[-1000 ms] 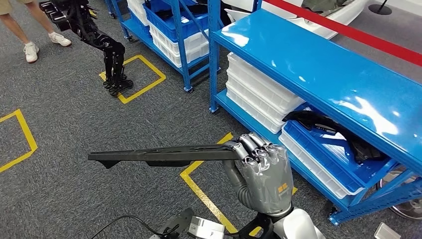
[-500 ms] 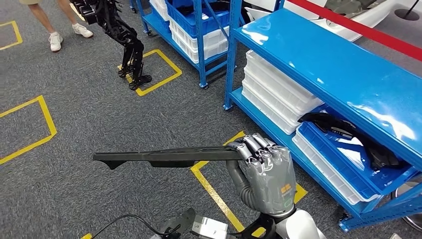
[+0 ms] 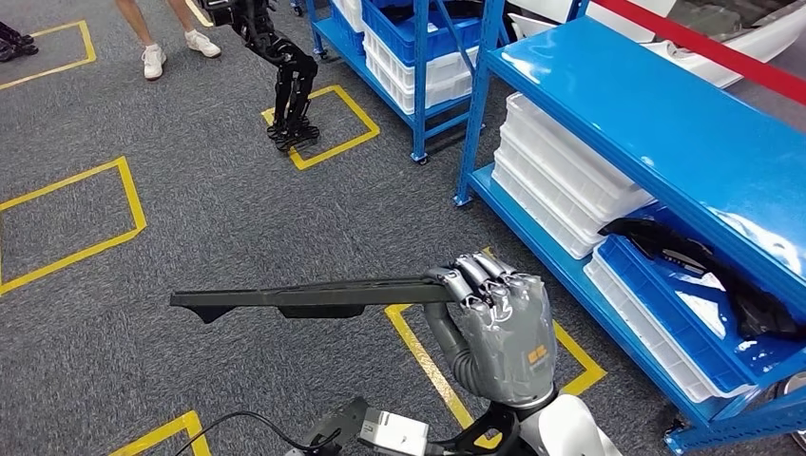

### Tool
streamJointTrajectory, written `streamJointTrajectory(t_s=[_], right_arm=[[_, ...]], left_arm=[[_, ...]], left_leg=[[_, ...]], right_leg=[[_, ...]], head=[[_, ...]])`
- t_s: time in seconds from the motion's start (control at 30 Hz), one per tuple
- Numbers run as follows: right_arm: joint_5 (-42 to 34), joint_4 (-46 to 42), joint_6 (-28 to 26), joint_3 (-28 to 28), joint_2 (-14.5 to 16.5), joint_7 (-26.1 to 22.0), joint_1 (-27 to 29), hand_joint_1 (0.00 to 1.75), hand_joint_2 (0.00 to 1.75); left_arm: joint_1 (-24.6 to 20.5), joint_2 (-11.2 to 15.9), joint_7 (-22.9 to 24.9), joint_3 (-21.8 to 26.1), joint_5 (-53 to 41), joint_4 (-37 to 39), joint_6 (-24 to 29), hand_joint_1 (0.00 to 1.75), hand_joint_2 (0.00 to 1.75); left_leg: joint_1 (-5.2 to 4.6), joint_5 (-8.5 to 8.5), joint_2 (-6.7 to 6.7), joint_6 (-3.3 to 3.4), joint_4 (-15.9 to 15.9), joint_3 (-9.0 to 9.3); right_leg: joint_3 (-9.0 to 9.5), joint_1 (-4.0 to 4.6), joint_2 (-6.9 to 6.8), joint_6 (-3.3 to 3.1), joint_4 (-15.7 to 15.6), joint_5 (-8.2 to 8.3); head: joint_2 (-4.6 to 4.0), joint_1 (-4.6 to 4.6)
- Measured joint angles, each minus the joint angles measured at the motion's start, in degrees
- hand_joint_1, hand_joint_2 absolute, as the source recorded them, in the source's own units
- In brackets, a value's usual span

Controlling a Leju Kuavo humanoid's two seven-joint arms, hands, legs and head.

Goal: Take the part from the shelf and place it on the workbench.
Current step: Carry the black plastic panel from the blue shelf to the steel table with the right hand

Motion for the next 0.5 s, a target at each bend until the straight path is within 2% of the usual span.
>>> streamJointTrajectory(t_s=[0.07, 0.1, 0.13, 0.2, 0.23, 0.27, 0.3, 0.33, 0.37, 0.43, 0.5], right_arm=[[0.0, 0.01, -0.01, 0.0, 0.01, 0.02, 0.0, 1.75, 1.75], [0.0, 0.01, -0.02, 0.0, 0.01, 0.03, 0.0, 1.75, 1.75], [-0.01, 0.01, -0.03, 0.0, 0.0, 0.04, 0.01, 1.75, 1.75], [-0.03, 0.04, -0.04, 0.0, -0.03, 0.07, 0.13, 1.75, 1.75], [-0.05, 0.1, -0.04, 0.0, -0.05, 0.09, 0.23, 1.75, 1.75], [-0.08, 0.17, -0.04, 0.0, -0.07, 0.11, 0.34, 1.75, 1.75], [-0.1, 0.24, -0.04, 0.0, -0.08, 0.12, 0.42, 1.75, 1.75], [-0.13, 0.29, -0.04, 0.0, -0.08, 0.13, 0.47, 1.75, 1.75], [-0.13, 0.32, -0.04, 0.0, -0.08, 0.13, 0.47, 1.75, 1.75], [-0.13, 0.33, -0.04, 0.0, -0.08, 0.13, 0.43, 1.75, 1.75], [-0.14, 0.33, -0.04, 0.0, -0.05, 0.11, 0.36, 1.75, 1.75]], left_arm=[[0.13, 0.01, 0.0, 0.0, -0.02, 0.02, 0.02, 0.0, 1.75], [0.1, 0.02, 0.0, 0.0, -0.02, 0.03, 0.02, 0.0, 1.75], [0.03, 0.02, 0.0, 0.01, -0.02, 0.03, 0.02, 0.0, 1.75], [-0.06, 0.02, 0.01, 0.01, -0.03, 0.03, 0.02, 0.0, 1.75], [-0.05, 0.02, 0.02, 0.01, -0.03, 0.03, 0.02, 0.0, 1.75], [-0.03, 0.02, 0.04, 0.0, -0.03, 0.03, 0.02, 0.0, 1.75], [-0.01, 0.02, 0.06, 0.0, -0.02, 0.04, 0.02, 0.0, 1.75], [-0.01, 0.02, 0.08, 0.01, -0.01, 0.04, 0.02, 0.0, 1.75], [-0.02, 0.01, 0.09, 0.01, -0.01, 0.05, 0.02, 0.0, 1.75], [-0.1, -0.02, 0.09, 0.02, 0.01, 0.05, 0.01, 0.0, 1.75], [-0.11, -0.06, 0.09, 0.02, 0.02, 0.05, -0.07, 0.0, 1.75]], left_leg=[[0.07, 0.57, -0.38, 0.89, -0.15, -0.45], [0.14, 0.94, -0.51, 1.4, -0.32, -0.71], [0.22, 1.34, -0.62, 1.9, -0.49, -1.05], [0.11, 2.0, -0.98, 2.49, -0.49, -1.97], [-0.01, 2.29, -1.23, 2.62, -0.42, -2.46], [-0.15, 2.55, -1.54, 2.67, -0.33, -2.91], [-0.29, 2.78, -1.9, 2.68, -0.24, -3.26], [-0.42, 2.97, -2.29, 2.66, -0.15, -3.51], [-0.52, 3.11, -2.66, 2.61, -0.09, -3.66], [-0.64, 3.46, -3.27, 2.28, 0.04, -3.98], [-0.48, 3.94, -3.63, 1.64, 0.04, -4.43]], right_leg=[[-0.23, -0.1, -0.03, 0.62, 0.13, -0.05], [-0.68, -0.19, 0.46, 0.88, 0.96, -1.02], [-1.57, -0.27, 1.23, 1.05, 2.98, -2.78], [-4.4, -0.35, 2.8, 1.25, 10.14, -7.47], [-5.62, -0.33, 3.17, 1.24, 13.68, -9.06], [-6.06, -0.3, 3.33, 1.17, 15.65, -9.58], [-5.43, -0.26, 3.43, 0.98, 15.4, -8.97], [-3.61, -0.17, 3.65, 0.64, 12.74, -7.4], [-1.15, -0.04, 4.17, 0.14, 8.58, -5.53], [2.79, 0.22, 5.33, -0.64, 1.55, -3.27], [3.58, 0.45, 5.69, -0.82, -0.52, -3.08]], head=[[0.0, 0.04], [0.0, 0.14], [0.0, 0.31], [0.0, 0.75], [0.0, 0.9], [0.0, 0.98], [0.0, 0.99], [0.0, 1.0], [0.0, 1.0], [0.0, 0.93], [0.0, 0.96]])
